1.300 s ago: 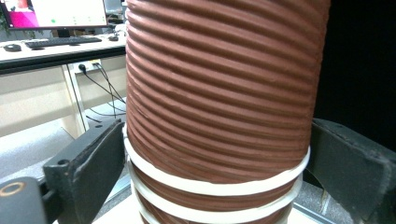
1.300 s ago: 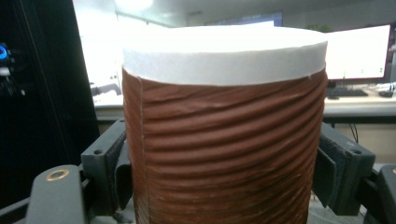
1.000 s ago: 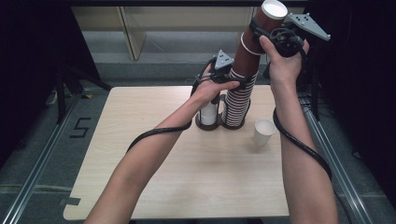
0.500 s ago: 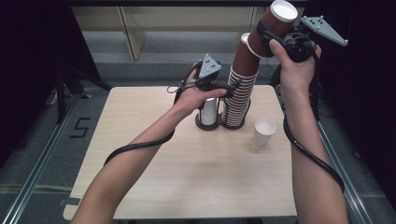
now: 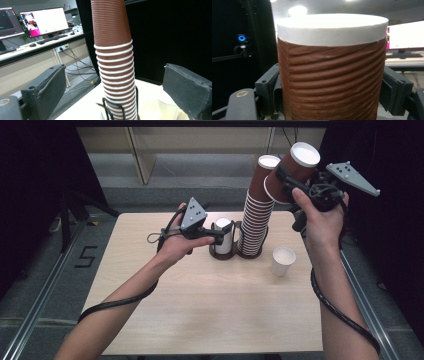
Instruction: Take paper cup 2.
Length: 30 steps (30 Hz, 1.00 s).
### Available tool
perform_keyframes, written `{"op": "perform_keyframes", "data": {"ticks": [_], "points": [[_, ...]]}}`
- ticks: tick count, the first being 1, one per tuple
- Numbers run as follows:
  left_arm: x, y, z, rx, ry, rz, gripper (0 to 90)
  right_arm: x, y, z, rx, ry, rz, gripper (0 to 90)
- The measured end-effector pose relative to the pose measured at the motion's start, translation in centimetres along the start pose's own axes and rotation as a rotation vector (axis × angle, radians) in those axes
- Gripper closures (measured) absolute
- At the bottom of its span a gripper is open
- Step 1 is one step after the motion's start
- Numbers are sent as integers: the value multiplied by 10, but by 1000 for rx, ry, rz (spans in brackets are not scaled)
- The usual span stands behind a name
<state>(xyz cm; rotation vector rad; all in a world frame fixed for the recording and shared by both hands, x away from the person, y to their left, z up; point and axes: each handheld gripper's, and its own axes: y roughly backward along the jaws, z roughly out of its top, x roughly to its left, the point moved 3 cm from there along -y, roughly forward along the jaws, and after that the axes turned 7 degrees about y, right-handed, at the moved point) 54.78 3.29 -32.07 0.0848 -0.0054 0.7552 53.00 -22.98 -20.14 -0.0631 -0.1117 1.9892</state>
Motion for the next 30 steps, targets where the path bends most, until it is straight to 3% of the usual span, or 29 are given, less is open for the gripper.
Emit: {"op": "perform_keyframes", "data": {"ticks": [5, 10, 21, 26, 30], "points": [[-5, 15, -17, 11, 5, -16, 46, 10, 12, -15, 28, -9, 35, 201], [-16, 29, -30, 23, -20, -43, 44, 17, 23, -34, 56, -6, 65, 200], [-36, 53, -59, 51, -15, -89, 40, 36, 44, -82, 119, -70, 137, 199], [-45, 59, -75, 67, -20, -100, 40, 40, 47, -105, 158, -78, 148, 199], [-51, 61, -85, 86, -16, -112, 40, 45, 47, -123, 195, -121, 169, 199]]}}
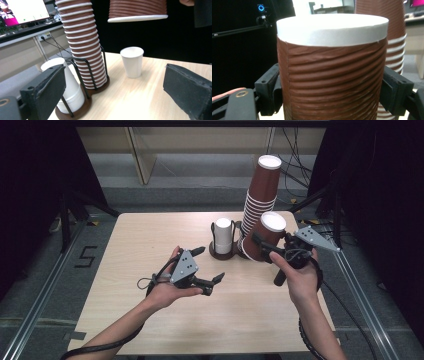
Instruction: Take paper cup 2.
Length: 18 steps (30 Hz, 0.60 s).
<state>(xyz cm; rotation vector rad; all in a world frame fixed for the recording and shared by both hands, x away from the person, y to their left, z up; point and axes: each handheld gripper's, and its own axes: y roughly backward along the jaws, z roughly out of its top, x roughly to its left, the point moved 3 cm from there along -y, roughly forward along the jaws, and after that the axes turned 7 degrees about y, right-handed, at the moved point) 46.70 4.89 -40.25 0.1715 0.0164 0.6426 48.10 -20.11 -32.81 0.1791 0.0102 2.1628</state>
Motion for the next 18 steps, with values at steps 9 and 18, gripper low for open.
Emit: {"op": "perform_keyframes", "data": {"ticks": [9, 18], "points": [[-10, 1, -17, 29, 3, -63, 1, 2, -15, -39, 89, -106, 50, 198], [-17, -7, -28, 41, 7, -83, 0, 6, -27, -65, 129, -266, 71, 197]]}}
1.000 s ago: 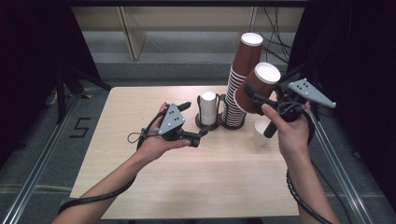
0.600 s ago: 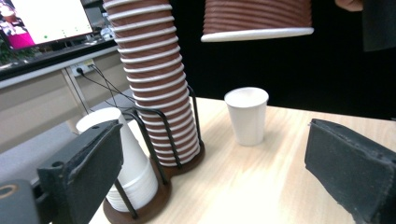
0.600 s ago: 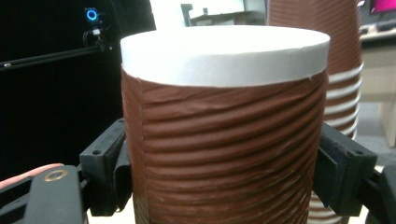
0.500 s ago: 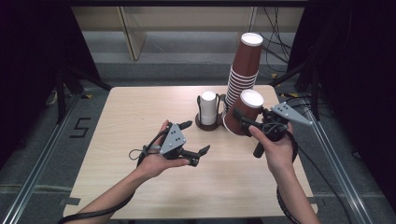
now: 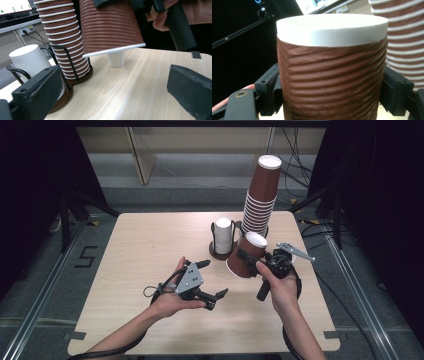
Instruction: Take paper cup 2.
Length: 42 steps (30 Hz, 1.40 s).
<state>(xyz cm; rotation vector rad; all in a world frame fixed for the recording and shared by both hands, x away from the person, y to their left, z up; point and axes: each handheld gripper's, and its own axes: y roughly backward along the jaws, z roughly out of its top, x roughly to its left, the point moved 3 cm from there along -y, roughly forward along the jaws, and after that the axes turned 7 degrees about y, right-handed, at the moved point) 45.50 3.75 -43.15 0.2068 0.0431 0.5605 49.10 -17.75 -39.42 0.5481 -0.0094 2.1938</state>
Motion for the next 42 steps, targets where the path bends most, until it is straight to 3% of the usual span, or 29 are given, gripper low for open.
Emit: {"op": "perform_keyframes", "data": {"ticks": [6, 10, 23, 35, 36, 39, 40, 42], "points": [[0, -7, -3, 4, 12, -16, 0, 2, -8, -10, 24, -69, 15, 196], [2, -13, -4, 3, 22, 2, 0, 1, -10, -15, 43, -110, 1, 196], [2, -29, -8, 23, 27, 3, 0, 5, -13, -27, 62, -195, 15, 196], [-2, -38, -8, 35, 36, 0, 0, 9, -18, -34, 71, -218, 26, 197], [-2, -39, -8, 37, 36, 2, 0, 9, -18, -35, 67, -200, 25, 197], [-1, -41, -9, 42, 40, 6, 0, 10, -19, -36, 71, -208, 27, 197], [-1, -41, -9, 44, 38, 5, 0, 12, -19, -35, 78, -233, 30, 197], [-1, -42, -10, 42, 42, 2, 0, 11, -19, -35, 71, -213, 30, 197]]}}
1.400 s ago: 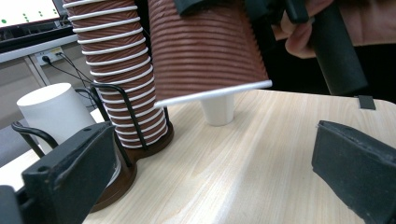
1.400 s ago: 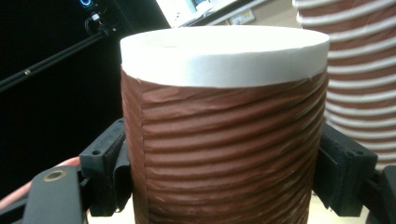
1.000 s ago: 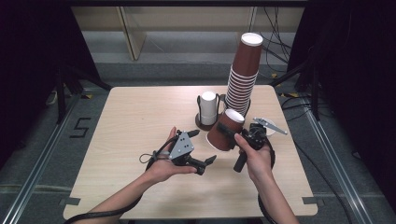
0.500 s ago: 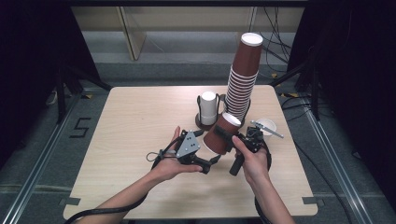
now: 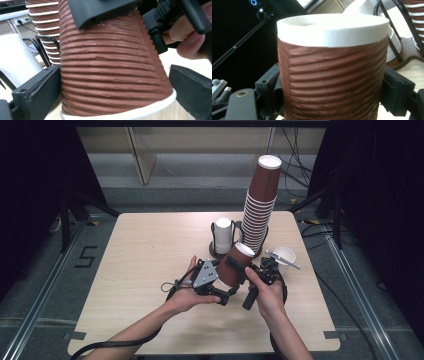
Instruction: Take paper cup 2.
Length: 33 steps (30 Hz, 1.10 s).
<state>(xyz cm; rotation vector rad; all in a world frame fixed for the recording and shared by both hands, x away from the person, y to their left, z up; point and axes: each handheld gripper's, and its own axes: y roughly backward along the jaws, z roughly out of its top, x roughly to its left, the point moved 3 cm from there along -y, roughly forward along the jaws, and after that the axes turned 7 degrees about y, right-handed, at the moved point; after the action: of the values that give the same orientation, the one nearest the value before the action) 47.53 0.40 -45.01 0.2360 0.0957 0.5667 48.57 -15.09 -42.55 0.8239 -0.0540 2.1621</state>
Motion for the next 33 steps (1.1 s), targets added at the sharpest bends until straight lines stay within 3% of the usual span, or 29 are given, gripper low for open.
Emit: {"op": "perform_keyframes", "data": {"ticks": [9, 11, 17, 19, 22, 23, 27, 33], "points": [[1, 0, -2, 4, 13, -4, 28, 2, 1, 0, -5, -37, 11, 188], [1, 1, -2, 4, 18, -9, 45, 0, 1, 0, -6, -13, 2, 181], [1, 2, -1, 2, 19, -12, 77, 0, 1, 1, -11, -2, 8, 160], [1, 2, -1, 0, 22, -14, 84, 3, 1, 1, -6, -23, -2, 154], [1, 3, -1, 1, 20, -15, 90, 3, 1, 1, -3, -15, 1, 147], [1, 3, -1, 2, 21, -15, 92, 2, 1, 1, -5, 9, -5, 143], [2, 3, -1, 5, 22, -18, 100, 3, 0, 0, 10, 21, -8, 101], [3, 3, -2, 10, 16, -19, 103, 3, 0, -1, 28, 12, -5, 58]]}}
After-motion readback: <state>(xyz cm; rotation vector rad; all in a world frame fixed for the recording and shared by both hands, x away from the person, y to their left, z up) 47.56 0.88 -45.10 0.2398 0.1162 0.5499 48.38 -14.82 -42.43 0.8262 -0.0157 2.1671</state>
